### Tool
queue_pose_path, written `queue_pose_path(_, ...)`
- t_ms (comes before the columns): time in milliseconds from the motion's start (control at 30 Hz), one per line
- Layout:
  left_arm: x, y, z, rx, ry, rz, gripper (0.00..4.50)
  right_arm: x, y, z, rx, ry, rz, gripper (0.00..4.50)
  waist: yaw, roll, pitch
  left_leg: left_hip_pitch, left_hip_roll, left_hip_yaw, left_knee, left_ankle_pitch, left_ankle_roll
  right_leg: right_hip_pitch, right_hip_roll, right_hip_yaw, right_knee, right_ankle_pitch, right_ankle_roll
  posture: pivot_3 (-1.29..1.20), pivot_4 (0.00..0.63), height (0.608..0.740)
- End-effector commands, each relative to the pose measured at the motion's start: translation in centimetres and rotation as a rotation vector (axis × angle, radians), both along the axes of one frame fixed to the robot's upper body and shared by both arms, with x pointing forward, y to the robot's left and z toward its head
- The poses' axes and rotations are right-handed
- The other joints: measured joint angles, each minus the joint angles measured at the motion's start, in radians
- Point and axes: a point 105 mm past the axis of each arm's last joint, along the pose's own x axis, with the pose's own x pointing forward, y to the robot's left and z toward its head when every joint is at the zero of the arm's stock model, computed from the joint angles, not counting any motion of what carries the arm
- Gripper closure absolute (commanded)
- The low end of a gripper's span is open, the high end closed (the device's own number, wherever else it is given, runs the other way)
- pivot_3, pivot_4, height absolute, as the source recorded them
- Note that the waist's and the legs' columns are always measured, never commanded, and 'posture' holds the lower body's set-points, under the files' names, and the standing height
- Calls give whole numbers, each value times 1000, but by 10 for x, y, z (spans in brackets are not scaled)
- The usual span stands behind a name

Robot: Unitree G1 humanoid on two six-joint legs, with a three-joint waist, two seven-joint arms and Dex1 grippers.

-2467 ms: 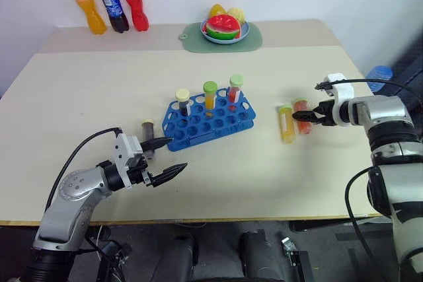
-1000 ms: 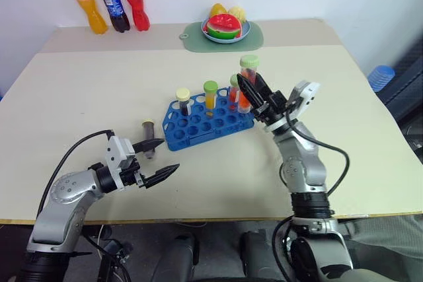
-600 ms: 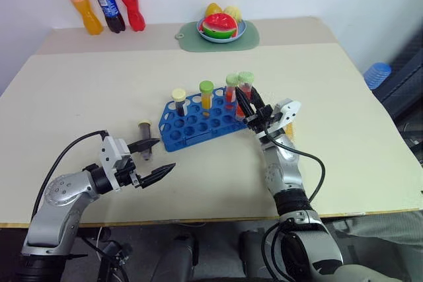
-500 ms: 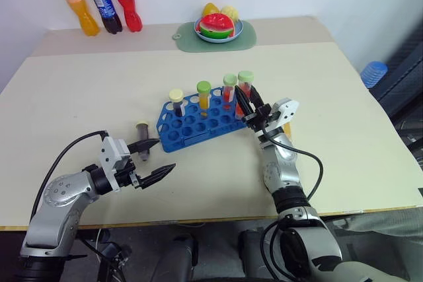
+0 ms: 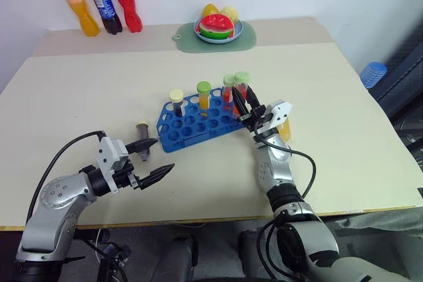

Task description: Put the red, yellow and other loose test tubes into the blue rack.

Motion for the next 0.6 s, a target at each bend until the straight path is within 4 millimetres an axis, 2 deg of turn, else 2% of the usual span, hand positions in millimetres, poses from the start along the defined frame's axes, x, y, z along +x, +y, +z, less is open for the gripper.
queue_pose_path(33,-2,-1,10,-12,-34,-6,252,2,7,-12,-25,44,0,3702,0,0,0,0,0,0,0,0,0,0,0,0,0,0,0,0,150,740)
queue_pose_path(233,-2,-1,10,-15,-33,-1,252,3,8,-17,-31,60,-1,3702,-1,0,0,1,0,0,0,0,0,1,0,0,0,0,0,0,150,740)
queue_pose_path(467,-2,-2,9,-26,-29,4,252,-6,11,0,-144,-50,39,227,0,0,0,2,0,0,-1,0,0,1,0,0,0,0,0,0,150,740)
queue_pose_path(600,-2,-5,6,-32,-23,2,252,-22,11,14,-233,-78,124,227,3,0,0,2,0,0,0,0,0,1,0,1,0,0,0,0,150,740)
